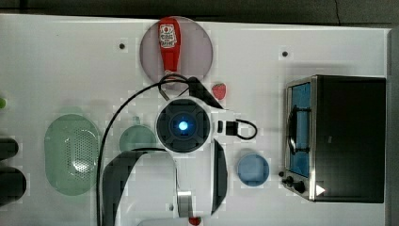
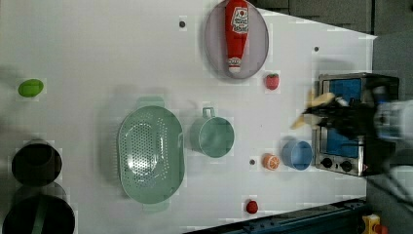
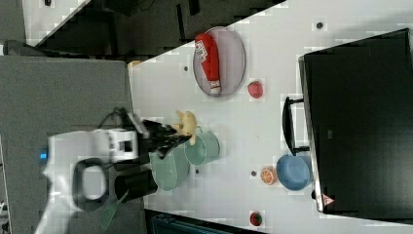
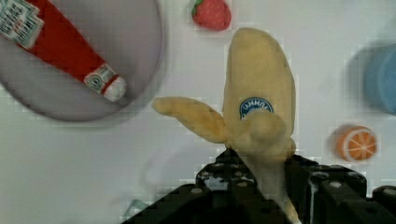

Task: Pick banana from table and place on oven.

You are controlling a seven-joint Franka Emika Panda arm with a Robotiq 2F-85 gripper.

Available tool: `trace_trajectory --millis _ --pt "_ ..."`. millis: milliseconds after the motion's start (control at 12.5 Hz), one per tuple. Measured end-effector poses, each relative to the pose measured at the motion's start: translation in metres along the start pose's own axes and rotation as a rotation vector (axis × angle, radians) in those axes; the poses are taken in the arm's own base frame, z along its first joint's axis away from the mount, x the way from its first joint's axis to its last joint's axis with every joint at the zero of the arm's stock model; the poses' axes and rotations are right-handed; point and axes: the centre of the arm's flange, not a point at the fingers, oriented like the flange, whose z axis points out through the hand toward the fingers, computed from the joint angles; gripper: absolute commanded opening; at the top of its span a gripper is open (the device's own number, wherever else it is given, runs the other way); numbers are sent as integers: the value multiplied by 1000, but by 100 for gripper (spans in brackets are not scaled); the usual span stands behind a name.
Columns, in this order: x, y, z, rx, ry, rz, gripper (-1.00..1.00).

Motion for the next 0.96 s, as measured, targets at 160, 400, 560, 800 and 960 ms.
trace_trajectory --millis 160,400,560,800,960 --pt "10 9 -62 -20 14 14 -50" --pt "21 43 -130 -49 -7 72 -50" --pt "48 51 -164 14 12 113 -50" --pt "97 81 -177 29 10 78 -50" --pt "140 114 -154 1 -26 39 -50"
